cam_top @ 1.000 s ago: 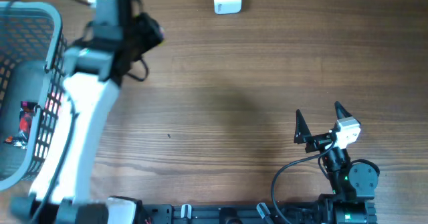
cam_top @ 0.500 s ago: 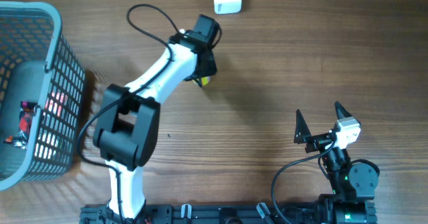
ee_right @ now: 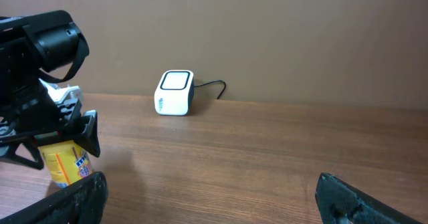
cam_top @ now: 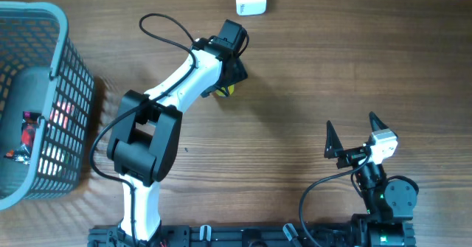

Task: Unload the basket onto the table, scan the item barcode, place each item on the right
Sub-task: 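Lift the yellow container out and set it on the table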

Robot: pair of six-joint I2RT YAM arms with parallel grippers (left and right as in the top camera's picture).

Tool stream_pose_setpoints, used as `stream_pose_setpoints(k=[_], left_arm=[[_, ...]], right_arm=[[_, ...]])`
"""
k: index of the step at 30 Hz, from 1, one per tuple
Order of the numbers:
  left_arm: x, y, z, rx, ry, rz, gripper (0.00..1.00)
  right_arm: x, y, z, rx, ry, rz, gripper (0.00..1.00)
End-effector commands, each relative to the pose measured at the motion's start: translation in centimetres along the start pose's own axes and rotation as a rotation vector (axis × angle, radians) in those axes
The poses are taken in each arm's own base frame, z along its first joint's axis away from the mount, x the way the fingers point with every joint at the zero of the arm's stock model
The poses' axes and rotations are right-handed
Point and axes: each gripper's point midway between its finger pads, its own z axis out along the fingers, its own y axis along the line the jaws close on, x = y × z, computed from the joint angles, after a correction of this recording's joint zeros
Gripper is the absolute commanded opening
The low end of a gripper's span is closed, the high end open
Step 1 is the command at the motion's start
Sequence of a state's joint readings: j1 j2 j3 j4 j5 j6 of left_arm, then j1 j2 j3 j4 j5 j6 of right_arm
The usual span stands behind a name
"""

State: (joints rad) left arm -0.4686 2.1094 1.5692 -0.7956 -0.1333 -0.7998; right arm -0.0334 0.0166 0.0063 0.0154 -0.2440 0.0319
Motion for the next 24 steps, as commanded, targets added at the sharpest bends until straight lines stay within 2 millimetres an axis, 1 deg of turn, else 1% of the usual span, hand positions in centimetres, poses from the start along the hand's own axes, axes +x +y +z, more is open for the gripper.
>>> stream_pose_setpoints(k=[1,3,4,7,10,11,13,14,16,17,18,19,21,22,24], left_arm=[[-0.1,0.3,-0.1,-0.014,-0.006,0.012,0.95],[-0.6,-0.1,-1.7,0.013,-0.03,0.046,1.0],[-0.9,-0.2,-2.7,0.028,-0.044,0.057,1.0],[-1.9,-0.6,-7.0,0.09,-0.101,0.058,1.0],[-2.4,-0.5,-11.7,0.158,-0.149,0.065,1.0],[-2.4,-0.7,-13.9,0.205,-0.165,0.09,1.0],[-2.2,-1.1,-17.6,0.297,-0.195,0.142,1.0],[-2.2,-1.1,-20.0,0.349,-0.226,0.168,1.0],[-2.6,-0.4,-24.1,0.408,-0.314,0.2,1.0],[-3.0,0.2,-26.3,0.425,-0.375,0.207,1.0],[-3.9,1.8,-29.2,0.424,-0.469,0.177,1.0],[-4.9,3.6,-31.6,0.407,-0.558,0.135,1.0],[-6.7,7.8,-36.3,0.359,-0.73,0.027,1.0],[-7.7,10.9,-39.1,0.322,-0.83,-0.054,1.0],[-8.8,16.4,-43.0,0.253,-0.971,-0.199,1.0]], right_arm=[[-0.1,0.3,0.0,-0.017,-0.006,-0.006,1.0],[-0.1,0.3,0.0,-0.017,-0.006,-0.006,1.0],[-0.1,0.3,0.0,-0.017,-0.006,-0.006,1.0],[-0.1,0.3,0.0,-0.017,-0.006,-0.006,1.0],[-0.1,0.3,0.0,-0.017,-0.006,-0.006,1.0],[-0.1,0.3,0.0,-0.017,-0.006,-0.006,1.0],[-0.1,0.3,0.0,-0.017,-0.006,-0.006,1.0],[-0.1,0.3,0.0,-0.017,-0.006,-0.006,1.0],[-0.1,0.3,0.0,-0.017,-0.006,-0.006,1.0],[-0.1,0.3,0.0,-0.017,-0.006,-0.006,1.0],[-0.1,0.3,0.0,-0.017,-0.006,-0.006,1.0],[-0.1,0.3,0.0,-0.017,-0.006,-0.006,1.0],[-0.1,0.3,0.0,-0.017,-0.006,-0.006,1.0],[-0.1,0.3,0.0,-0.017,-0.006,-0.006,1.0],[-0.1,0.3,0.0,-0.017,-0.006,-0.006,1.0]])
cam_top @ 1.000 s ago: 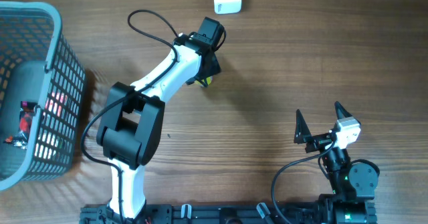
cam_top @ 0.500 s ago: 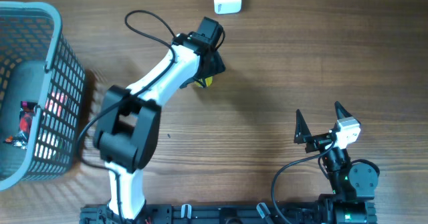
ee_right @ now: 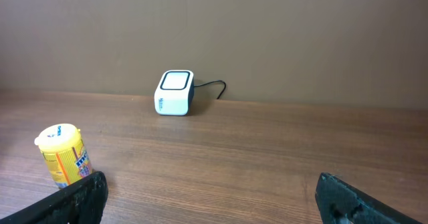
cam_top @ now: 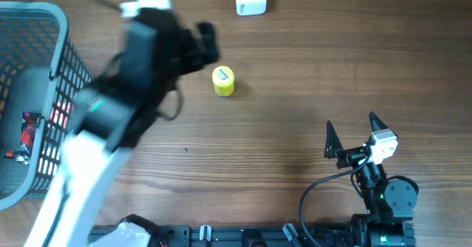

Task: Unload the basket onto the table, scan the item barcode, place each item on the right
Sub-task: 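Lift the yellow container out and set it on the table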

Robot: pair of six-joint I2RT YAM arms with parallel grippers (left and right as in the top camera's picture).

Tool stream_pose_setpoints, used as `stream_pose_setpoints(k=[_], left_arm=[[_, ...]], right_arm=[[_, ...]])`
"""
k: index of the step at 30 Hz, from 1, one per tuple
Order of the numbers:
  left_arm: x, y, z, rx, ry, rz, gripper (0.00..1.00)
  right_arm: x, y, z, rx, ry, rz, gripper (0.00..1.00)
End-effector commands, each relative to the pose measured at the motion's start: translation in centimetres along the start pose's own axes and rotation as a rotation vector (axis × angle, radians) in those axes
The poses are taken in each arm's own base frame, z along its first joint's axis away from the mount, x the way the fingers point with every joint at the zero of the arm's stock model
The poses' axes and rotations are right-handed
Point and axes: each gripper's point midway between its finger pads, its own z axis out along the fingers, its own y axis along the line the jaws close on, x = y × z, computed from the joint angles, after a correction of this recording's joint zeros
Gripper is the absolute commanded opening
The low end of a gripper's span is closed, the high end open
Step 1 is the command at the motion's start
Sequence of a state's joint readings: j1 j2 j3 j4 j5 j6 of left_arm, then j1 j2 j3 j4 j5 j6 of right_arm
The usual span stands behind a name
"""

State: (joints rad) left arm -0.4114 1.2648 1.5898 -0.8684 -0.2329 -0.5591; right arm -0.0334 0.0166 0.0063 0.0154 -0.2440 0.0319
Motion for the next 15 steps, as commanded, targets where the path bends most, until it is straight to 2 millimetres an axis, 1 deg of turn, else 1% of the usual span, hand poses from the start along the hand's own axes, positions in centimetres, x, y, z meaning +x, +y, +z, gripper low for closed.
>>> stream_pose_setpoints(k=[1,2,4,6,7,9,10,11,12,14,15], left_arm=[[-9.6,8.5,-9.6,-0.271,-0.421,-0.131,1.0],[-11.1,10.9,-11.8,-0.334,-0.495,-0.178,1.0],[-12.8,15.3,-14.6,-0.467,-0.589,-0.253,1.0],[-13.3,19.5,-16.3,-0.597,-0.628,-0.311,1.0],[-13.3,21.5,-16.5,-0.653,-0.623,-0.337,1.0],[-12.7,25.7,-16.2,-0.741,-0.569,-0.402,1.0],[-12.2,28.0,-15.4,-0.769,-0.523,-0.441,1.0],[-11.9,29.7,-14.7,-0.785,-0.488,-0.471,1.0],[-11.7,30.9,-14.2,-0.796,-0.465,-0.494,1.0],[-11.2,34.4,-13.1,-0.85,-0.423,-0.546,1.0],[-10.9,36.7,-12.5,-0.896,-0.402,-0.571,1.0]], right_arm=[[-0.1,0.3,0.0,-0.017,-0.006,-0.006,1.0],[-0.1,0.3,0.0,-0.017,-0.006,-0.006,1.0],[-0.1,0.3,0.0,-0.017,-0.006,-0.006,1.0],[-0.1,0.3,0.0,-0.017,-0.006,-0.006,1.0],[-0.1,0.3,0.0,-0.017,-0.006,-0.006,1.0],[-0.1,0.3,0.0,-0.017,-0.006,-0.006,1.0],[-0.1,0.3,0.0,-0.017,-0.006,-0.006,1.0],[-0.1,0.3,0.0,-0.017,-0.006,-0.006,1.0],[-0.1,0.3,0.0,-0.017,-0.006,-0.006,1.0],[-0.1,0.3,0.0,-0.017,-0.006,-0.006,1.0],[-0.1,0.3,0.0,-0.017,-0.006,-0.006,1.0]])
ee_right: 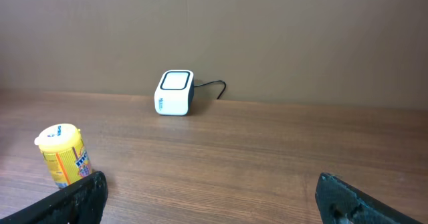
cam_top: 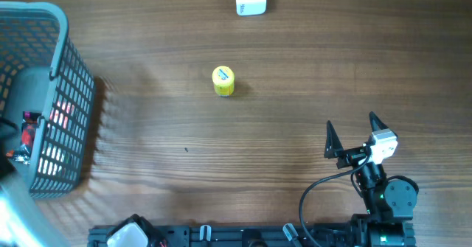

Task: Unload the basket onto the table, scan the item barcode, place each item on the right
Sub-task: 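Lift the yellow container out and set it on the table, then reach the left gripper into the basket and grasp the hex wrench pack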

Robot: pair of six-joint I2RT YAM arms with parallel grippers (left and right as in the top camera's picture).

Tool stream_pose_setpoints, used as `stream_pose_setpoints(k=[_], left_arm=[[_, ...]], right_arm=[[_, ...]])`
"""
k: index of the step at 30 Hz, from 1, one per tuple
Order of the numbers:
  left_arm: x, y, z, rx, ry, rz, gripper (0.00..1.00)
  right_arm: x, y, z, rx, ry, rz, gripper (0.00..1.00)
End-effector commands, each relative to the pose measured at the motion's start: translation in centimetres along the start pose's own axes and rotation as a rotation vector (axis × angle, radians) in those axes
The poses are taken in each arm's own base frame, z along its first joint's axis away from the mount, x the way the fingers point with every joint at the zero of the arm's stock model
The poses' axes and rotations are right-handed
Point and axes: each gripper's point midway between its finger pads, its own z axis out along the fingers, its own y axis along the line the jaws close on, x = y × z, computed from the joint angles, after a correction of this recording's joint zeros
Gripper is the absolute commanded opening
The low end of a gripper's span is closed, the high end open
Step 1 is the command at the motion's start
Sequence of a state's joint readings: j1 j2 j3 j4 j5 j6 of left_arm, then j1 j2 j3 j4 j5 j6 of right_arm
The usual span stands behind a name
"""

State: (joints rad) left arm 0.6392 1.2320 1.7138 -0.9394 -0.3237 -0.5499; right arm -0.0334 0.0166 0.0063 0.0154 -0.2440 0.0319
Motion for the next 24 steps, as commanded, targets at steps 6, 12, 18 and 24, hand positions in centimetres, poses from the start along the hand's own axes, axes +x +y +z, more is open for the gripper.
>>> stream_pose_setpoints(k=[6,12,18,24], left_arm=[[7.9,2.3,14.0,-0.022,0.366,0.285,1.0],[13.9,2.8,18.4,0.134,0.56,0.766,1.0],[19.1,4.8,21.7,0.19,0.719,0.941,1.0],[21.3,5.9,21.0,0.232,0.825,0.983,1.0]], right_arm=[[-0.1,0.3,0.0,-0.017,-0.006,-0.006,1.0],[-0.1,0.3,0.0,-0.017,-0.006,-0.006,1.0],[-0.1,0.3,0.0,-0.017,-0.006,-0.006,1.0],[-0.1,0.3,0.0,-0.017,-0.006,-0.006,1.0]])
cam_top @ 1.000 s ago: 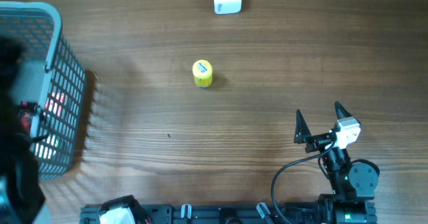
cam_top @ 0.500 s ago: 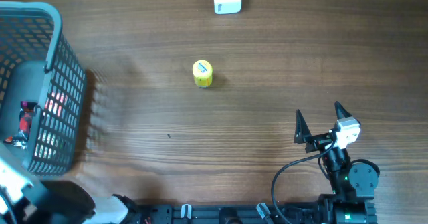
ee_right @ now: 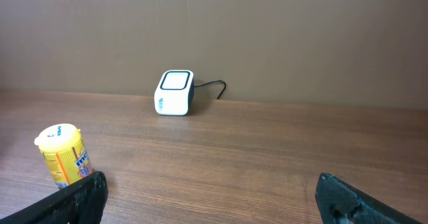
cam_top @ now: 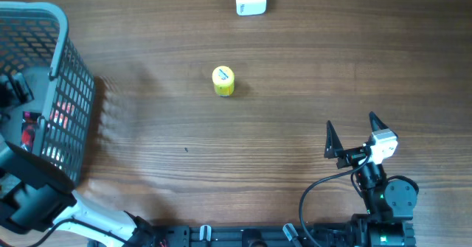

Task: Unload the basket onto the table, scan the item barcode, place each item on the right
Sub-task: 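Reach the left gripper into the basket and grasp the hex wrench pack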

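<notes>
A yellow canister (cam_top: pixel 223 80) stands upright on the wooden table, alone; in the right wrist view the canister (ee_right: pixel 61 156) is at the left. The white barcode scanner sits at the table's far edge, window up (ee_right: pixel 174 93). My right gripper (cam_top: pixel 352 140) rests open near the front right with nothing between its fingers (ee_right: pixel 210 200). The left arm (cam_top: pixel 29 195) reaches over the grey basket, and a dark part of it (cam_top: pixel 10 91) shows inside; its fingers cannot be made out.
The grey mesh basket (cam_top: pixel 57 33) stands at the left edge with a red and pink package (cam_top: pixel 63 114) and other small items in it. The scanner's cable (ee_right: pixel 212 85) runs off behind the scanner.
The left arm was only a blur at the lower left edge; now its dark links are over and inside the basket. The canister, the scanner and the right gripper have not moved.
My left gripper was on the yellow canister below the scanner. Then the canister stood alone and the arm was blurred to its left. Then the arm was at the far left edge, and now it is at the basket.
</notes>
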Robot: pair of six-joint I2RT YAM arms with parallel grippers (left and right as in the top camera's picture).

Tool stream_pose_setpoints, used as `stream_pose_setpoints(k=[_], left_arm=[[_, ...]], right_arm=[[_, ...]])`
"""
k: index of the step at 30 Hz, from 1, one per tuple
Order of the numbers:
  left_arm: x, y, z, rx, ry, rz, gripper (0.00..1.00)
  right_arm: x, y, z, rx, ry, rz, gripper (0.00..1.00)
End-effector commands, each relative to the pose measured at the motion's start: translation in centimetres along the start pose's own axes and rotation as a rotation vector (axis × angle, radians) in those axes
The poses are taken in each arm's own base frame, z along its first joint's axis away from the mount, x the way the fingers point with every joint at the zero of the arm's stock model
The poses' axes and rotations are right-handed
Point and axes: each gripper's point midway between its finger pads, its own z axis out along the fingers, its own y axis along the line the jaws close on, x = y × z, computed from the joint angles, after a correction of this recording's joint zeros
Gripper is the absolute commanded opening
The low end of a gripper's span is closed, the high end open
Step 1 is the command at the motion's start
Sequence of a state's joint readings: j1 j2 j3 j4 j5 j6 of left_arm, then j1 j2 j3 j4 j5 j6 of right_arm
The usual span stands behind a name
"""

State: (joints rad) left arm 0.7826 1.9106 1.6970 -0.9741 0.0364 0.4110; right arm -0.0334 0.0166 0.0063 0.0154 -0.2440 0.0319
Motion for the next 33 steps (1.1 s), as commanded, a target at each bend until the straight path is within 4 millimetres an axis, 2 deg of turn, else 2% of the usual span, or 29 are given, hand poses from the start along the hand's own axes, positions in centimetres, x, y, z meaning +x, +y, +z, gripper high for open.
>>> stream_pose_setpoints(k=[1,6,10,12,14,17,23,27,33], left_arm=[[1.0,-1.5,-0.2,0.099,0.021,0.135,1.0],[2.7,-2.0,0.4,0.17,0.051,0.167,1.0],[3.2,-1.2,0.7,0.136,0.075,0.116,1.0],[4.1,-1.9,0.6,0.167,0.109,0.08,1.0],[5.4,-2.7,0.3,0.214,0.151,0.177,1.0],[5.9,-3.7,-0.4,0.334,0.121,0.195,1.0],[6.8,-0.9,-0.6,0.338,0.098,0.105,1.0],[5.2,-0.4,-0.7,0.372,-0.001,0.077,1.0],[4.7,1.7,0.2,0.24,0.005,0.116,1.0]], right_arm=[[-0.1,0.3,0.0,-0.017,-0.006,-0.006,1.0],[-0.1,0.3,0.0,-0.017,-0.006,-0.006,1.0],[-0.1,0.3,0.0,-0.017,-0.006,-0.006,1.0],[-0.1,0.3,0.0,-0.017,-0.006,-0.006,1.0],[-0.1,0.3,0.0,-0.017,-0.006,-0.006,1.0],[-0.1,0.3,0.0,-0.017,-0.006,-0.006,1.0],[-0.1,0.3,0.0,-0.017,-0.006,-0.006,1.0],[-0.1,0.3,0.0,-0.017,-0.006,-0.007,1.0],[-0.1,0.3,0.0,-0.017,-0.006,-0.006,1.0]])
